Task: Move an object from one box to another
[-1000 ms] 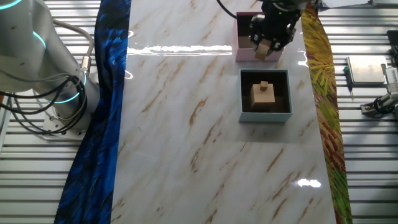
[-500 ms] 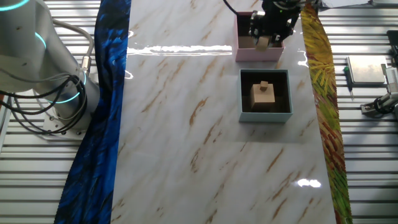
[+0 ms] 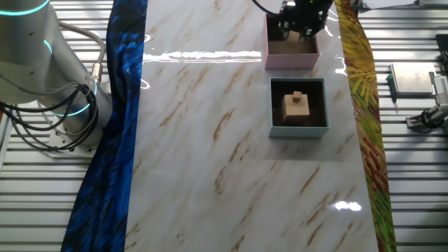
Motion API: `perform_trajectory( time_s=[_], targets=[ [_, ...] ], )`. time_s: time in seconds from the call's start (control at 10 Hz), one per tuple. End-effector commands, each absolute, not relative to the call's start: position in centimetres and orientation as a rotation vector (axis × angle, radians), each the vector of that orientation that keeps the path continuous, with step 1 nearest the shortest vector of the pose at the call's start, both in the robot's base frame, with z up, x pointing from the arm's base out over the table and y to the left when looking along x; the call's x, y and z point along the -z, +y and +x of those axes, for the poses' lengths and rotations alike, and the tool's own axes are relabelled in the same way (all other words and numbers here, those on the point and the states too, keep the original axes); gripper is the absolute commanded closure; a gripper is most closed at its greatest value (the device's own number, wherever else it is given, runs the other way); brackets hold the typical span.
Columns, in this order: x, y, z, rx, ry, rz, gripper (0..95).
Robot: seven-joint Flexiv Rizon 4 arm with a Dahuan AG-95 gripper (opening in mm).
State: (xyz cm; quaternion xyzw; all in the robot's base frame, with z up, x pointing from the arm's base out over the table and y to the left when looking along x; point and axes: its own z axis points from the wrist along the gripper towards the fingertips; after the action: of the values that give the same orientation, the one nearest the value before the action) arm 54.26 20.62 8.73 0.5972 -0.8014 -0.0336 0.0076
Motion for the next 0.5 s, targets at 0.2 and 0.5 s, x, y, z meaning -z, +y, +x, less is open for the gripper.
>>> perform_trajectory(
  time_s=[0.2,0.5],
  targets=[
    [-7.9,20.1,53.3,0.104,-2.454,1.965,95.0],
    [-6.5,19.7,52.4,0.088,-2.431,2.013,95.0]
  ],
)
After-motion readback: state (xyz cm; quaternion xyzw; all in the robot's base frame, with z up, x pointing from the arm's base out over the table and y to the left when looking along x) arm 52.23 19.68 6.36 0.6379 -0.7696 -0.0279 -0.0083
